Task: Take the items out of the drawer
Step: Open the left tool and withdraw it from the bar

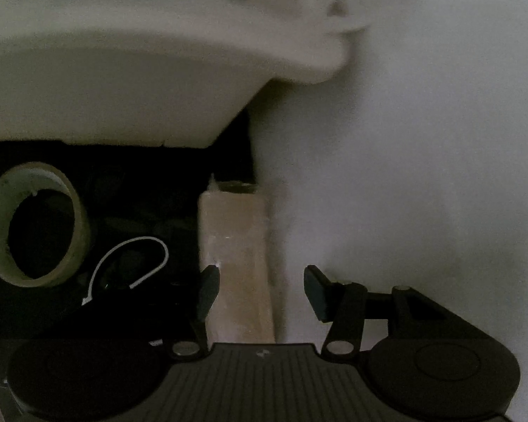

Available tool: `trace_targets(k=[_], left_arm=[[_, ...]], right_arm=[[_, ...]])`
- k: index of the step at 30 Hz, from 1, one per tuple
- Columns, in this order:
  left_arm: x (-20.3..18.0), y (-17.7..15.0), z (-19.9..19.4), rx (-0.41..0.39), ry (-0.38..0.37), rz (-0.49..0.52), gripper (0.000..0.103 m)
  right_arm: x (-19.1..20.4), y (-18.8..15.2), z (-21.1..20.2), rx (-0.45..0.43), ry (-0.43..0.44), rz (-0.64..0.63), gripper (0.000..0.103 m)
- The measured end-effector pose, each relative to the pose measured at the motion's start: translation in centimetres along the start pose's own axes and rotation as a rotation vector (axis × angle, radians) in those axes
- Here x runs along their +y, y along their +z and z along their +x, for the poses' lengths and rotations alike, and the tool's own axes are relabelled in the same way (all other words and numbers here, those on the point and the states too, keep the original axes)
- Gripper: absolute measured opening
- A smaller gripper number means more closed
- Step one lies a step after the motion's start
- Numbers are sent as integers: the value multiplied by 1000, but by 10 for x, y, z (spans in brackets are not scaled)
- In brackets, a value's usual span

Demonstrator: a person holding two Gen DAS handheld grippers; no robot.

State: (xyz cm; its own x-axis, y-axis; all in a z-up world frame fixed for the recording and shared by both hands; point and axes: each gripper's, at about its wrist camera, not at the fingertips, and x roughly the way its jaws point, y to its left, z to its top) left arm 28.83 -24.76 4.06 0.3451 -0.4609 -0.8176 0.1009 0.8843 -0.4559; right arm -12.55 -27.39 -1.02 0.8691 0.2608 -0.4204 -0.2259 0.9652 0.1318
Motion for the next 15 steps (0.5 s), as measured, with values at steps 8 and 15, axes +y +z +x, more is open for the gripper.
trace_targets(k=[8, 15], left_arm=[[-5, -35, -70, -110, -33, 197, 72], [7, -81, -133, -214, -14, 341, 75]], right_arm=[[3, 14, 3, -7, -8, -49, 71], [3, 29, 2, -30, -24, -71, 70]])
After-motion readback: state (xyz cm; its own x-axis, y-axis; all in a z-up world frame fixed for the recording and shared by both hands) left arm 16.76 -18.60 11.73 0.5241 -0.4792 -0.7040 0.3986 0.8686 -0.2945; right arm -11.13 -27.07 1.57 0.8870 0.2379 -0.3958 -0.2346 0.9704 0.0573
